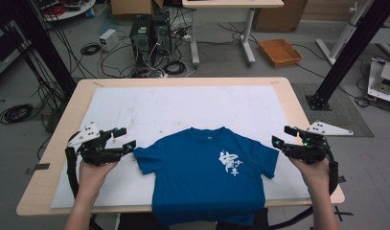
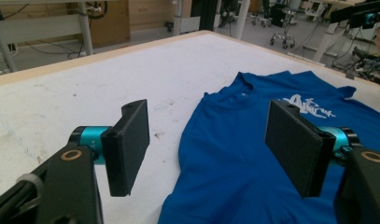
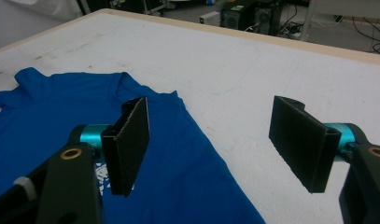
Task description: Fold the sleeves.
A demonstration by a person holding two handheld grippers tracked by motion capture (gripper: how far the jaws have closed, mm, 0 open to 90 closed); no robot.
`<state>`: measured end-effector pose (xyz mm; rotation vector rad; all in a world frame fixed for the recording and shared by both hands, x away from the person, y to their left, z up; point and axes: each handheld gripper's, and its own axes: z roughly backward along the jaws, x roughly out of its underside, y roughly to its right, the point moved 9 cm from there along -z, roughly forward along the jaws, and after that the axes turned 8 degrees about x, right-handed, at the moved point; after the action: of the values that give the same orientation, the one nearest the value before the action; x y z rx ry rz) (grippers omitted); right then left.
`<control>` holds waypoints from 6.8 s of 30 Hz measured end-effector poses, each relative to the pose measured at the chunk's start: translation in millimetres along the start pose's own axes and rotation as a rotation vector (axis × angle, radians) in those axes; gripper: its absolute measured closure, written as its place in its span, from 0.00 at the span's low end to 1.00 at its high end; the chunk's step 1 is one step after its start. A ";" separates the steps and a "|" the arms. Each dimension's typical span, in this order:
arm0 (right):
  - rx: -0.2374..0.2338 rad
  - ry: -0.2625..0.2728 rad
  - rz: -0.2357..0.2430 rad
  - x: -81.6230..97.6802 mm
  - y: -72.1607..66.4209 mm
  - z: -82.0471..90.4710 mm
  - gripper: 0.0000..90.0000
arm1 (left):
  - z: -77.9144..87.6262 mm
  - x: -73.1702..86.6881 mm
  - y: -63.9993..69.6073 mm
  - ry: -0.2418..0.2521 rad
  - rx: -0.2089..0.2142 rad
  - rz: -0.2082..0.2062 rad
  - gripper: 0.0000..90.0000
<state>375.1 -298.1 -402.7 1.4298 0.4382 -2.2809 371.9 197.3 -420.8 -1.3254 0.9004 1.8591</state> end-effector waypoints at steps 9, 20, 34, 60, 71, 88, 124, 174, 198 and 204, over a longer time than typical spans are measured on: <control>-0.012 0.002 0.003 -0.9 0.3 1.5 0.32 | -10.0 15.1 -10.3 -0.098 0.025 0.011 0.40; -0.017 -0.002 0.000 -0.3 0.7 -3.1 0.32 | -17.6 56.5 -30.5 -0.282 -0.007 0.168 0.64; -0.018 0.002 0.012 -2.3 -3.2 -5.9 0.32 | -19.9 65.1 -25.7 -0.292 0.073 0.311 0.92; -0.008 0.023 0.018 -11.5 -4.5 -1.1 0.32 | -117.5 5.2 61.3 -0.212 0.213 0.490 0.97; -0.003 0.007 0.021 -7.9 -4.1 -5.3 0.32 | -161.2 16.9 71.4 -0.248 0.196 0.512 0.96; 0.000 0.008 0.012 -7.5 -2.5 -4.8 0.32 | -79.1 47.1 42.6 -0.231 0.000 0.459 0.66; 0.008 -0.016 0.015 -2.0 -2.0 -11.0 0.32 | -129.3 34.7 44.8 -0.281 0.016 0.125 0.71; 0.110 -0.074 -0.064 24.3 32.7 -6.6 0.51 | -118.5 10.8 73.2 -0.148 0.103 0.023 0.58; 0.083 -0.324 -0.256 93.0 56.4 -43.5 0.86 | -36.2 30.0 35.7 -0.058 0.089 0.116 0.54; 0.029 -0.311 -0.229 87.6 43.6 -42.7 1.00 | -39.8 29.6 38.9 -0.063 0.102 0.112 0.54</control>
<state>395.8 -331.1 -502.1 1.0546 0.4929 -2.6445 351.5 147.1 -453.1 -1.1692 1.0408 1.9020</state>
